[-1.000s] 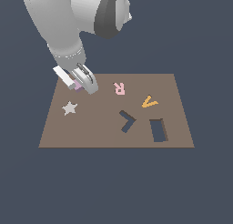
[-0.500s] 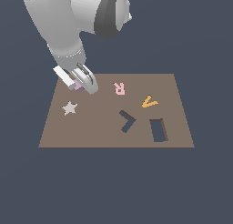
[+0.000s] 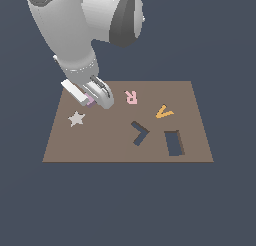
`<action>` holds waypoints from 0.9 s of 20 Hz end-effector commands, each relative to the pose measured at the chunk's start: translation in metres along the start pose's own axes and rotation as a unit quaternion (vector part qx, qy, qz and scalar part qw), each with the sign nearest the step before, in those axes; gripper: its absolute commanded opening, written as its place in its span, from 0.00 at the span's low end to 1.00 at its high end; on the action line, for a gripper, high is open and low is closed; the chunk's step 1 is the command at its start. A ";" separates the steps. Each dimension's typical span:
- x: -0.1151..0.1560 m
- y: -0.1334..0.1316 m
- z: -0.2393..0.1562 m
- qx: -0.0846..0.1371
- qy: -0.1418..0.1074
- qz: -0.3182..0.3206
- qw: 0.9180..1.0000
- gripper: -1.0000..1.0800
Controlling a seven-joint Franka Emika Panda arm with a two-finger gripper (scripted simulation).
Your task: Insert a designated object into the corresponding slot on a board.
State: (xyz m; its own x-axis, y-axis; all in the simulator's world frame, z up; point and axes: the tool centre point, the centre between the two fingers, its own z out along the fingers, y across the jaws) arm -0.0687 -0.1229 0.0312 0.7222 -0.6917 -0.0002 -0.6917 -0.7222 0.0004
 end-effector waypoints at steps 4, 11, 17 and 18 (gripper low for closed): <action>0.006 -0.038 -0.002 0.000 0.000 -0.051 0.999 0.00; 0.008 -0.112 -0.004 0.000 0.001 -0.149 0.989 0.00; -0.007 -0.188 -0.006 0.000 0.001 -0.249 0.969 0.00; -0.010 -0.199 -0.007 0.000 0.001 -0.263 0.965 0.00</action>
State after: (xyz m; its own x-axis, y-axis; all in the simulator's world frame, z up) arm 0.0531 0.0121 0.0368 0.9613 -0.2756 0.0005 -0.2756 -0.9613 0.0004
